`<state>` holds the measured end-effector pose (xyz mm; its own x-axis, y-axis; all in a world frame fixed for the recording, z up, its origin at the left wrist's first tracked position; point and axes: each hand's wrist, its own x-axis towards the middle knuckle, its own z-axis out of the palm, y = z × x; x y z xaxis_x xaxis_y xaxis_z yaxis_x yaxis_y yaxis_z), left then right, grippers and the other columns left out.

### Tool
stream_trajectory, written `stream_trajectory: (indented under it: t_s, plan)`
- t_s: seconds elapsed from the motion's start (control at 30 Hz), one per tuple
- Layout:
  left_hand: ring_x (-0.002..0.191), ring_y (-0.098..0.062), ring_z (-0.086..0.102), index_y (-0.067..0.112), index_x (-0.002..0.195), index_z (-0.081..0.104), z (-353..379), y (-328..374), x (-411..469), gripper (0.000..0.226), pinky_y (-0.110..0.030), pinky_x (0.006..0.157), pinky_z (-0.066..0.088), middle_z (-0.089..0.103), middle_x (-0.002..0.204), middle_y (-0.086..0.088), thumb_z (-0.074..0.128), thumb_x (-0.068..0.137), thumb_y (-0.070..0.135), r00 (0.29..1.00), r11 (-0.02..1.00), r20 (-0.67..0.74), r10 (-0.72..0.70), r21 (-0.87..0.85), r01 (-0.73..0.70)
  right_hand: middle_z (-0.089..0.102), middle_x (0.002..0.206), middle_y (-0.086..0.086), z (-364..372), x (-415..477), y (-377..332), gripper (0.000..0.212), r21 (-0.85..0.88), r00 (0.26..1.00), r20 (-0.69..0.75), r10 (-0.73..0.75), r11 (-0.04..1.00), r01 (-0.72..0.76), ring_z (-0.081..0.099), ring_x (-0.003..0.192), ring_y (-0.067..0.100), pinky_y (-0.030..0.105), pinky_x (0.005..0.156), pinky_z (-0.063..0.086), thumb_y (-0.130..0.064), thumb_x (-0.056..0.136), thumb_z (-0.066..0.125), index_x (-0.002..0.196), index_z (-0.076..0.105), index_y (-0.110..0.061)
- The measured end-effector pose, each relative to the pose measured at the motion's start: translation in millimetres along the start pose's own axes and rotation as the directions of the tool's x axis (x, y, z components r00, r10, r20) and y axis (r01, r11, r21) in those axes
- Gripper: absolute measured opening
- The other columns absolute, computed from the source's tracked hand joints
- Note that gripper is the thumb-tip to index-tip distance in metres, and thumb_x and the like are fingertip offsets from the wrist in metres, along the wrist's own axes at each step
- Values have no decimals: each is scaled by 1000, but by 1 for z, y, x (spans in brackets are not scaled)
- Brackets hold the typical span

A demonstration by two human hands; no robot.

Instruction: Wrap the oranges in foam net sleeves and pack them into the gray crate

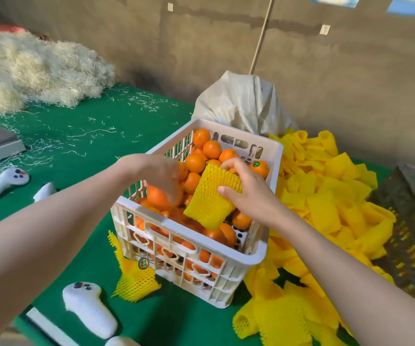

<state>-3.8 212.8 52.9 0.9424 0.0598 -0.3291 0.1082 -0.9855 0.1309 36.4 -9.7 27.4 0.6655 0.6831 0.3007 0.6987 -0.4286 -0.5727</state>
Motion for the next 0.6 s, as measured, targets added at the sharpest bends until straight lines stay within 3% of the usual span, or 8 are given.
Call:
stream_trajectory:
  t_s: [0.07, 0.1, 0.2, 0.27, 0.37, 0.43, 0.5, 0.6]
  plan:
    - [89, -20, 63, 20, 108, 60, -1, 12, 0, 52, -38, 77, 57, 64, 104, -1, 77, 65, 43, 994, 953, -67, 85, -284, -101, 54, 101, -12, -12, -3, -3, 25, 129, 1000, -7, 22, 991, -21, 54, 98, 9, 31, 81, 44, -23, 90, 60, 104, 45, -37]
    - [93, -21, 63, 22, 107, 58, 2, 20, 1, 45, -42, 83, 56, 62, 108, -2, 78, 70, 37, 989, 881, -103, 106, -452, -142, 57, 97, -14, -18, -7, -4, 21, 233, 999, 3, 37, 972, -37, 56, 94, 3, 27, 81, 46, -19, 91, 60, 102, 50, -34]
    - [91, -25, 62, 16, 104, 58, 15, 50, 2, 21, -46, 86, 54, 62, 103, -12, 68, 86, 19, 976, 473, -173, 134, -854, -216, 69, 88, -13, -36, -27, -9, 19, 553, 996, 55, 76, 828, -94, 63, 85, -2, 18, 76, 50, -9, 88, 60, 97, 61, -25]
    - [97, -28, 60, 12, 107, 59, 24, 77, -2, 16, -41, 77, 54, 62, 106, -16, 60, 91, 17, 980, 142, -164, 116, -974, -179, 72, 89, -10, -47, -48, -9, 18, 659, 993, 72, 96, 743, -120, 65, 86, 4, 20, 76, 52, -15, 81, 61, 97, 65, -20]
    - [113, -34, 58, 11, 123, 54, 29, 122, -12, 35, -42, 83, 52, 60, 122, -19, 49, 93, 27, 982, -313, -94, 166, -949, -38, 72, 94, -5, -64, -82, -5, 24, 638, 992, 65, 107, 760, -124, 66, 90, 9, 21, 78, 52, -21, 78, 60, 100, 67, -16]
    - [104, -35, 60, 8, 120, 56, 30, 150, -20, 39, -47, 88, 48, 64, 111, -21, 48, 85, 25, 970, -498, -129, 204, -867, -10, 72, 99, -4, -71, -103, -4, 27, 608, 992, 62, 113, 784, -127, 65, 96, 10, 23, 83, 51, -21, 79, 58, 105, 66, -16]
    - [85, -36, 65, 5, 113, 57, 32, 174, -27, 45, -48, 81, 50, 67, 96, -23, 51, 73, 25, 960, -584, -148, 236, -812, 18, 71, 103, -7, -76, -121, -3, 29, 606, 993, 35, 115, 788, -112, 63, 101, 8, 22, 87, 49, -21, 81, 57, 108, 64, -17]
    - [66, -36, 69, -3, 98, 64, 39, 208, -37, 43, -44, 62, 58, 69, 80, -26, 52, 77, 32, 939, -600, -111, 325, -791, 114, 69, 102, -6, -82, -141, 4, 27, 629, 985, -66, 162, 773, -85, 62, 98, 8, 22, 85, 49, -16, 84, 56, 111, 60, -19]
